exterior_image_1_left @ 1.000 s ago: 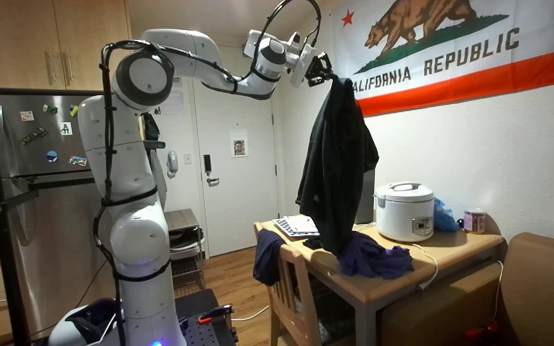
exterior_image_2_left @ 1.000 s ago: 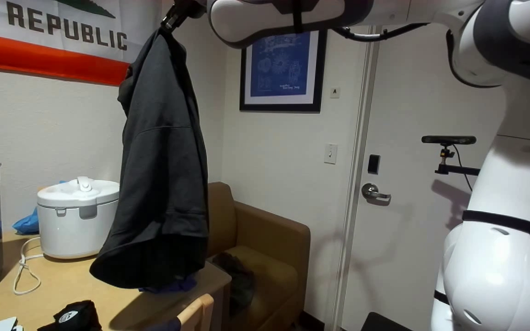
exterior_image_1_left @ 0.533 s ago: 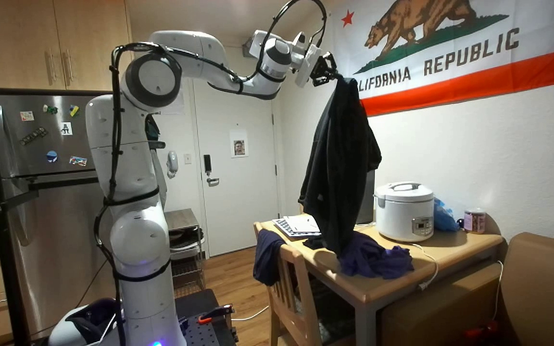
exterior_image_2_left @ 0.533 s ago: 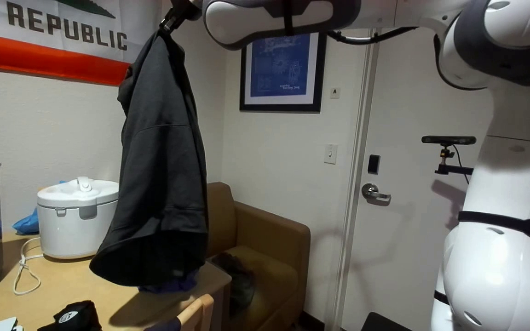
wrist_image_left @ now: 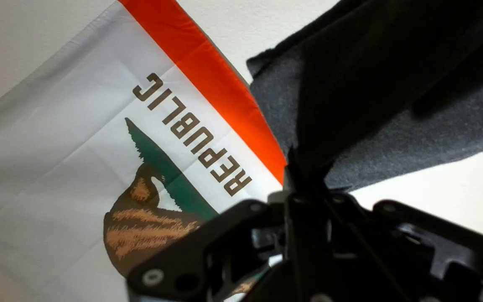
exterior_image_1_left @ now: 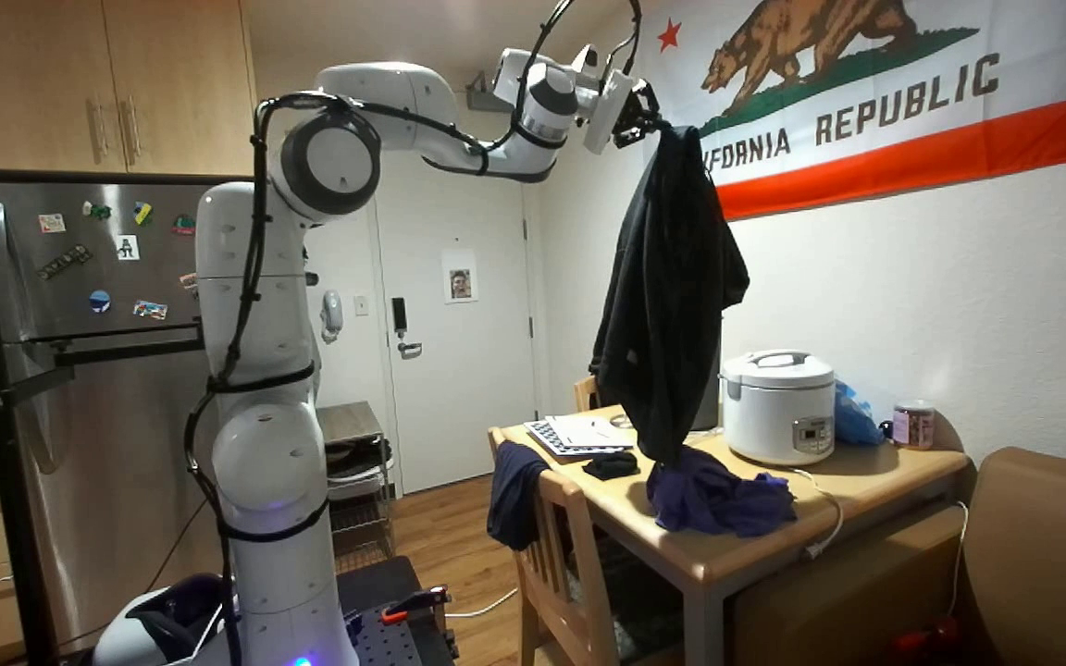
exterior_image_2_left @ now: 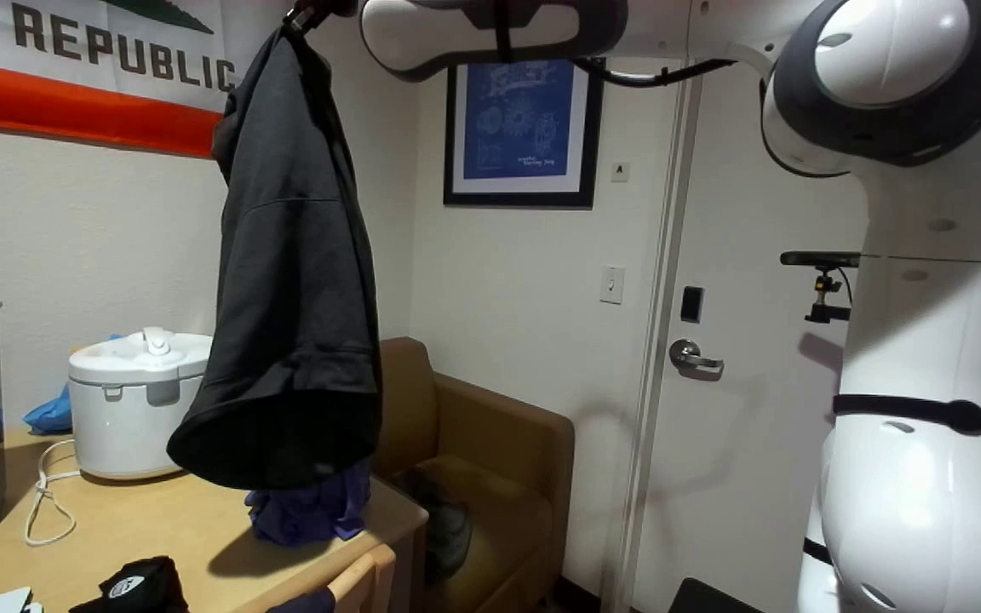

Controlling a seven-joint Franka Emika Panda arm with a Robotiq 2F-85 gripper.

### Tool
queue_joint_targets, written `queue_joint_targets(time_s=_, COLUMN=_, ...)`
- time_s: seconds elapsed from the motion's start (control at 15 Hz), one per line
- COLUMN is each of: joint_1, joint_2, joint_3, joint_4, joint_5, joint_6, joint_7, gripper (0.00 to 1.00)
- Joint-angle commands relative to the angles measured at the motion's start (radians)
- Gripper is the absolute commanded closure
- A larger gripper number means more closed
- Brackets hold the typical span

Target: Remove the clothing from the backrest of the chair and place them on the table

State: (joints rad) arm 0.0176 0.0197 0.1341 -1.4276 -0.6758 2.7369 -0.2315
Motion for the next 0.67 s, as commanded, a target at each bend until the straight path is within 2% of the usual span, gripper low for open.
queue_joint_targets(time_s=0.0, joint_1=-0.002, joint_2=0.092, joint_3=0.0, joint_4=0.044, joint_5=0.01, joint_6=0.078, joint_7=-0.021, gripper=0.99)
queue_joint_targets(time_s=0.6, joint_1=-0.034, joint_2=0.179, joint_3=0.003, joint_4=-0.045, joint_5=0.072, joint_6=0.102, joint_7=-0.011, gripper=0.99)
